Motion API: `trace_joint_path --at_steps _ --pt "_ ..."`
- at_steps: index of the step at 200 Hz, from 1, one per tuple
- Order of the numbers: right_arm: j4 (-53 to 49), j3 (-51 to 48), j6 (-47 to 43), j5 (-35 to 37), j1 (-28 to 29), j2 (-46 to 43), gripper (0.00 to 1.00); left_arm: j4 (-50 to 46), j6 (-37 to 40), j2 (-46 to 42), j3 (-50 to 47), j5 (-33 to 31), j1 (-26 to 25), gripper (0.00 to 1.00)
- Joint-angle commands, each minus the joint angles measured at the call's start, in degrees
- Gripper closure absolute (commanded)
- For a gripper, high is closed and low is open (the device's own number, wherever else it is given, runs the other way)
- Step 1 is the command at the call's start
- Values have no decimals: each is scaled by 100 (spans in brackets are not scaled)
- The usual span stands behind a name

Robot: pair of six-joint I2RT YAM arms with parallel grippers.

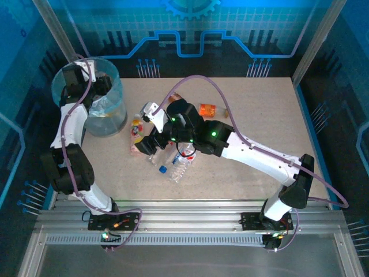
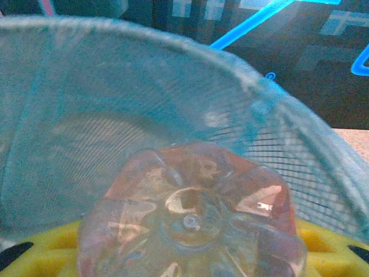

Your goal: Put the plastic bottles in the bin

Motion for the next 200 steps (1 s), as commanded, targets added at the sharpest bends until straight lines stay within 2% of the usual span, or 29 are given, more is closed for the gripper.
trace_joint_path --at_steps 1,34,45,64,87,153,180,200 --pt "-109 137 -114 31 44 14 8 -368 237 202 10 -303 96 55" --pt "-120 167 -105 -9 48 49 8 -477 -191 252 130 -23 285 48" --pt "-137 181 -103 -9 50 50 8 -529 -232 231 172 -10 308 42" --pt "-159 202 -110 -1 49 48 8 -486 -409 105 227 19 346 26" --pt "-186 246 -119 25 49 59 8 -612 -752 -65 542 5 403 21" --pt "-194 225 -78 11 49 94 8 -1108 -1285 -292 1520 124 441 23" --pt "-187 217 -96 18 44 111 8 -1622 -1284 -30 1955 36 440 33" --pt "-207 221 -106 2 49 111 8 -2110 -1317 225 2234 -146 460 45"
